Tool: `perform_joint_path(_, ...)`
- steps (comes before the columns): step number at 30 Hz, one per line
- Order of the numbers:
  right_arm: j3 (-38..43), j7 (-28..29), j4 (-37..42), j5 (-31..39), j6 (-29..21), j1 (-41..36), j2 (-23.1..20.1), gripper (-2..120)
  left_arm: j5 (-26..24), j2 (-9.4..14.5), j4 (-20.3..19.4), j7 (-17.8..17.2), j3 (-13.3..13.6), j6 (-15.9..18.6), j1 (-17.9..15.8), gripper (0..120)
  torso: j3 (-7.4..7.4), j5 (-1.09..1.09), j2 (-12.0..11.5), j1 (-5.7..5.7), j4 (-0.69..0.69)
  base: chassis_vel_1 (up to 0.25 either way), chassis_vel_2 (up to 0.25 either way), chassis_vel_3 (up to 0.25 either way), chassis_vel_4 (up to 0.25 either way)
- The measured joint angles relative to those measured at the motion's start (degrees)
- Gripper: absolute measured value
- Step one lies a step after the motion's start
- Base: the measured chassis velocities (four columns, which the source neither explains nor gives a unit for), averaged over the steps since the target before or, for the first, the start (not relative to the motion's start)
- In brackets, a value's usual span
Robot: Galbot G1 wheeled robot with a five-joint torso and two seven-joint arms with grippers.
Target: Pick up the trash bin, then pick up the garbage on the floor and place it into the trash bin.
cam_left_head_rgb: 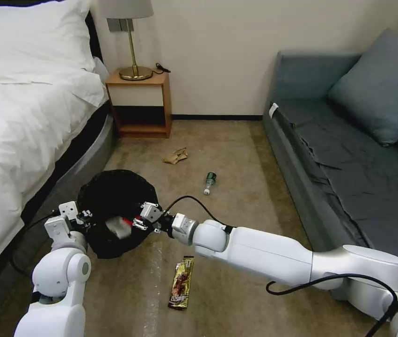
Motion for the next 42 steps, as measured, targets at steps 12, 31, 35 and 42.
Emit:
perform_joint_path(12, 15.1, 11.6, 16.0, 2.6, -12.3, -8.3, -17.1, 98, -0.1, 1.3, 1.4, 0.0, -1.1, -0.2, -0.6, 3, -0.01, 0.01, 0.0, 0.00, -0.03, 0.000, 0.000, 0.000, 0.000)
perform_joint_path(31, 15.8, 34.2, 24.2, 16.3, -27.8, -27.5, -15.6, 100, -3.2, 6.6, 4.3, -0.1, -2.0, -1.5, -1.3, 3, -0.01, -0.01, 0.0, 0.00, 0.00, 0.000, 0.000, 0.000, 0.000)
perform_joint_path(35, 12.7, 35.5, 21.6, 18.9, -28.3, -27.7, -14.1, 100, -3.3, 6.7, 4.3, -0.1, -2.1, -1.5, -1.3, 3, -0.01, -0.02, 0.0, 0.00, 0.00, 0.000, 0.000, 0.000, 0.000)
perform_joint_path(42, 7.0, 36.6, 15.6, 23.3, -28.3, -27.6, -10.0, 100, -3.0, 5.8, 4.3, -0.1, -1.9, -1.5, -1.7, 3, -0.01, -0.02, 0.0, 0.00, 0.00, 0.000, 0.000, 0.000, 0.000)
